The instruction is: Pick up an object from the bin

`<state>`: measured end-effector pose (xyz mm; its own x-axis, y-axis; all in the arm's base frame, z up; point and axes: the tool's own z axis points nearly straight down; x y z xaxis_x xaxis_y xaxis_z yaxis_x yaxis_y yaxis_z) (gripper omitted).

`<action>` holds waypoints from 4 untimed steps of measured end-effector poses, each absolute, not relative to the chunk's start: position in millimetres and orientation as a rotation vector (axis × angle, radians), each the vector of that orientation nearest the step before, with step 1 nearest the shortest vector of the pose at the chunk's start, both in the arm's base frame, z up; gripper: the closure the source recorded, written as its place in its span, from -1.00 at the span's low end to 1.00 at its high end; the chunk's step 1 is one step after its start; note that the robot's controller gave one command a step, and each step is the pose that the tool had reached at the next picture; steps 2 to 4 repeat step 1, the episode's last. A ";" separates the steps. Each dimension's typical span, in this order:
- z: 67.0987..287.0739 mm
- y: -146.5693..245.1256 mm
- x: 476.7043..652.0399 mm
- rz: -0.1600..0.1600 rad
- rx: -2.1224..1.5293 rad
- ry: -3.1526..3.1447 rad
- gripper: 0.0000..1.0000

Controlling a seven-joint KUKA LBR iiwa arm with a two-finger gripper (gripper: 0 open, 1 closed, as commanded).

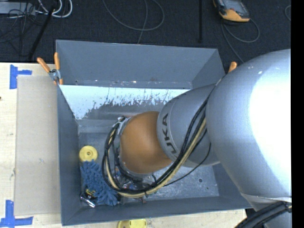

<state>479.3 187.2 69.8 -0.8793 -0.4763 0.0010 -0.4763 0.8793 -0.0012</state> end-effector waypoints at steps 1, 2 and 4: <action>69.7 187.2 479.2 0.002 0.772 -3.044 1.00; 69.7 187.2 479.2 0.002 0.772 -3.044 1.00; 69.7 187.2 479.2 0.002 0.772 -3.044 1.00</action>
Offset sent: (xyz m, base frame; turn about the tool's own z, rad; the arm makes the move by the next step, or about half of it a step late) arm 0.0104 0.0223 0.1001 -0.0269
